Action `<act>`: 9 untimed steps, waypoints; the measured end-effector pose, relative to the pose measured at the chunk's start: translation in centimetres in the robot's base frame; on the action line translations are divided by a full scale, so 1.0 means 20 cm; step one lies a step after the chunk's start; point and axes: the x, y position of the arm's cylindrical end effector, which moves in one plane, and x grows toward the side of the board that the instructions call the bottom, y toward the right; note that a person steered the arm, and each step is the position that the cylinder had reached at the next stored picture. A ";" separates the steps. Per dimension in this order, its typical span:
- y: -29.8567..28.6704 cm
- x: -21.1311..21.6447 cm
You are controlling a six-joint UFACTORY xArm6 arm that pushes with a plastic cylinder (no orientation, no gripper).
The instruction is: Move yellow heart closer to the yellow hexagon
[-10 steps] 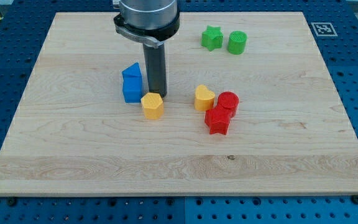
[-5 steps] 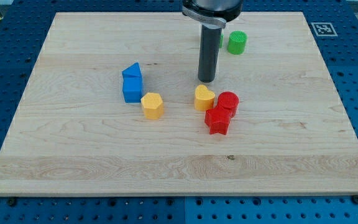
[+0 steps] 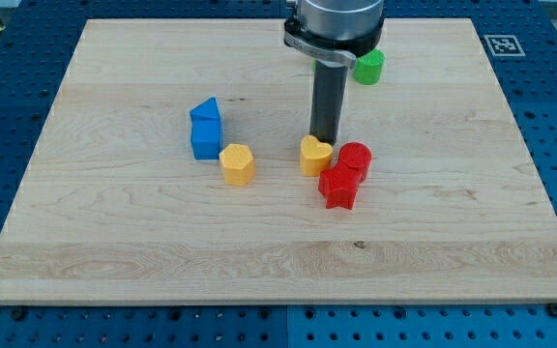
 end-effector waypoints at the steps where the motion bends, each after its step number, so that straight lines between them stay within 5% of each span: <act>1: 0.00 0.07; 3: -0.13 0.07; 7: 0.06 0.18; 9: -0.15 0.17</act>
